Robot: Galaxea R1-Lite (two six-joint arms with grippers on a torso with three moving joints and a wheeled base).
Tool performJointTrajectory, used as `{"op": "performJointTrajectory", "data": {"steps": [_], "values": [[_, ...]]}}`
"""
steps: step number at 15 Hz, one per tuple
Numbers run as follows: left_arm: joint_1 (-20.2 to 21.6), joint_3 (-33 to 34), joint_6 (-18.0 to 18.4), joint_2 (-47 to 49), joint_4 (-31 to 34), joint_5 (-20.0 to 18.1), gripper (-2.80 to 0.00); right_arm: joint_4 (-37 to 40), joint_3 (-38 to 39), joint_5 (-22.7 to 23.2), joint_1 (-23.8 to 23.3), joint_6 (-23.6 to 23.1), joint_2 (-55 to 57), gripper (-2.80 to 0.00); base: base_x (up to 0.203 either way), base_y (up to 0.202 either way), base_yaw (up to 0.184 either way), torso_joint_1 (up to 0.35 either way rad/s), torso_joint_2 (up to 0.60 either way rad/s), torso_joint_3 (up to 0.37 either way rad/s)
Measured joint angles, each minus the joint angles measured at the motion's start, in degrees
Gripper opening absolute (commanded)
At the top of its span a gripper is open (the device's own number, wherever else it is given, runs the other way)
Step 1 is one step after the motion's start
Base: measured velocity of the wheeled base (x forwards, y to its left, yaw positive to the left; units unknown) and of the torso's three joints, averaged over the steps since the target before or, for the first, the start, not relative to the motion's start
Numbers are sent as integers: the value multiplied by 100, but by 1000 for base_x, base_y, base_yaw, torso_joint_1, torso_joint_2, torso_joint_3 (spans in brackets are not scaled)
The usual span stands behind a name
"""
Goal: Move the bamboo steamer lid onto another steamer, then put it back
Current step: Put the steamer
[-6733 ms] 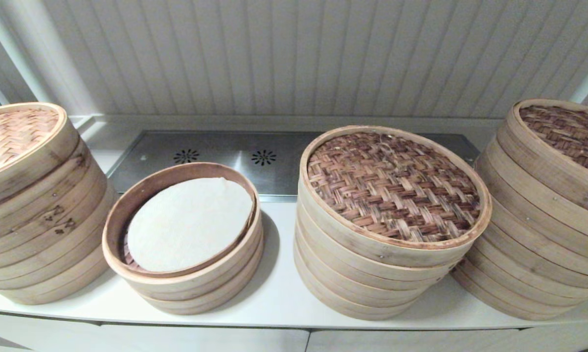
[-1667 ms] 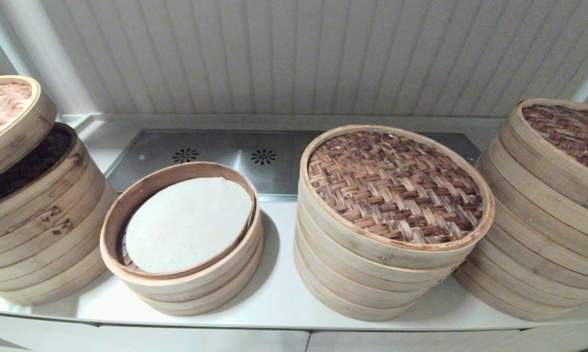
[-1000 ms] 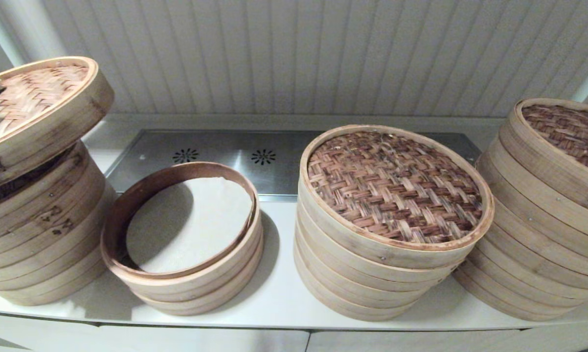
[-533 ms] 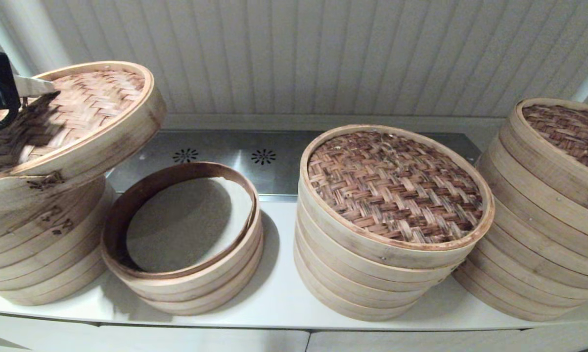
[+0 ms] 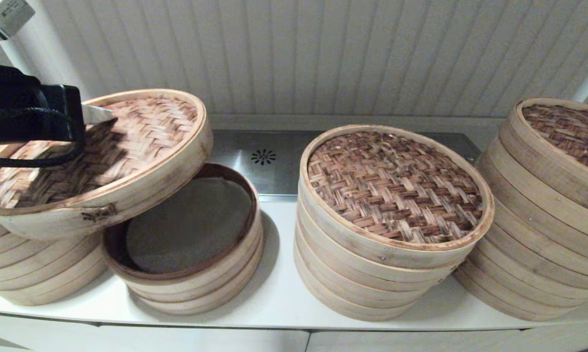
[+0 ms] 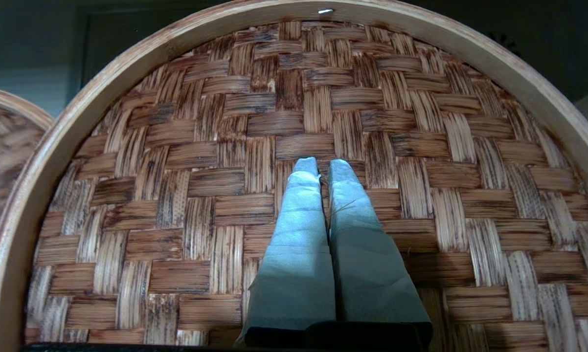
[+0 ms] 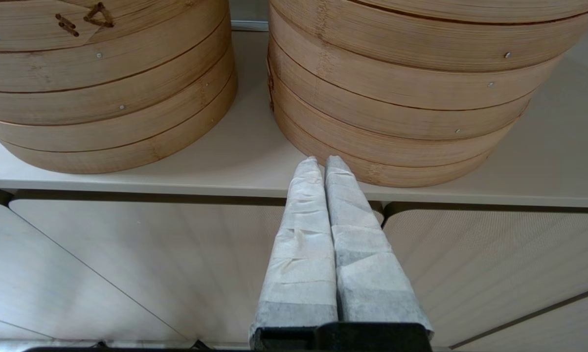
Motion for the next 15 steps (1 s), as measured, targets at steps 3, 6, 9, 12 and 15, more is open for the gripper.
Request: {"op": "performJointTrajectory", "data": {"steps": [3,6,9,12,15], "values": [[-347,329,-2,0,-188,279,-280,0,0,2,-2,0,0,-280,0,0,0,0,0,0],[-820,755,11,35,-533,719,-280,0,1,2,2,5,0,-280,0,0,0,0,0,0],[-999,1162,9,101,-967,832,-280,-2,6,5,-2,10,0,-280,0,0,0,0,0,0],[-1075,1435,-6,197,-1172,825,-280,-1,6,6,-1,10,0,-280,0,0,0,0,0,0],[-1242,1594,-7,280,-1333,844,-280,0,4,5,5,11,0,-280,0,0,0,0,0,0]]}}
